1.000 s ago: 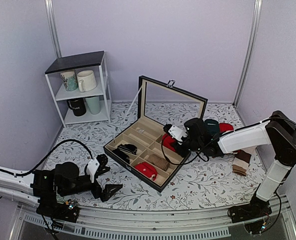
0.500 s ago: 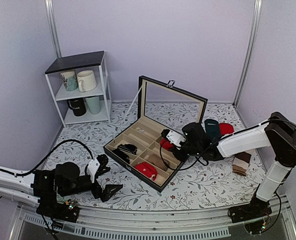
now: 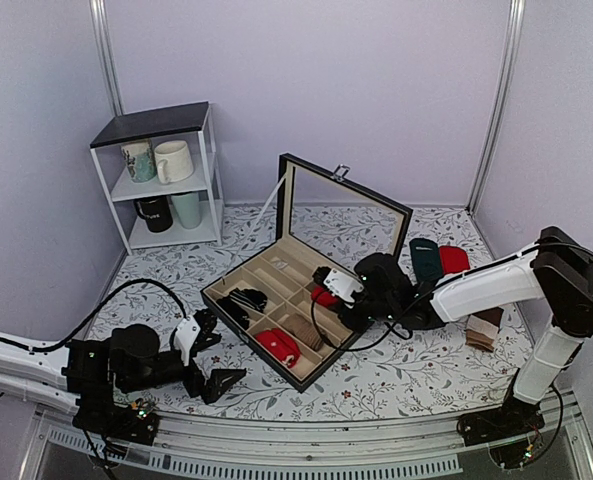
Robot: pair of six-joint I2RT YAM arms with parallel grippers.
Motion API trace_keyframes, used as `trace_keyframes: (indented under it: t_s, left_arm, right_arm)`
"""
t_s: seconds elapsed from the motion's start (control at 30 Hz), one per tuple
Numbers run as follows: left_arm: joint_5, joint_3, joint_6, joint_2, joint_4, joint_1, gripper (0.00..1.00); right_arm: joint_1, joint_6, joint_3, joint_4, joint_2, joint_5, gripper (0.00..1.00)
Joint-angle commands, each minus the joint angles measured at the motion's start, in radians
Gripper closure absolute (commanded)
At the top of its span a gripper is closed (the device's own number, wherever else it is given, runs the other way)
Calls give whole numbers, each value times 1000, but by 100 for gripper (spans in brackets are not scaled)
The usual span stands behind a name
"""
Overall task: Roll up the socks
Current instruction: Move the storage box to the center of the board.
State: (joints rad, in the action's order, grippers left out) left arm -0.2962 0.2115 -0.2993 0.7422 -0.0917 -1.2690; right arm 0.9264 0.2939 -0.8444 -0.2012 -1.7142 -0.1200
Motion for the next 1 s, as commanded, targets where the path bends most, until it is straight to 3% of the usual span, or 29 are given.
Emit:
trace_keyframes:
  t_s: [0.0,0.67,0.97]
  left_arm:
    - [8,-19,10,2,-20,14,1]
    - [14,-18,12,9,-26,13,0]
    - [17,-19,11,9,-26,14,0]
  right_arm:
    - [20,-38,-42,115,37,-22,99]
    - [39,-63,-101,128,104,-35,99]
    - [42,-99,-85,142,12,1,99]
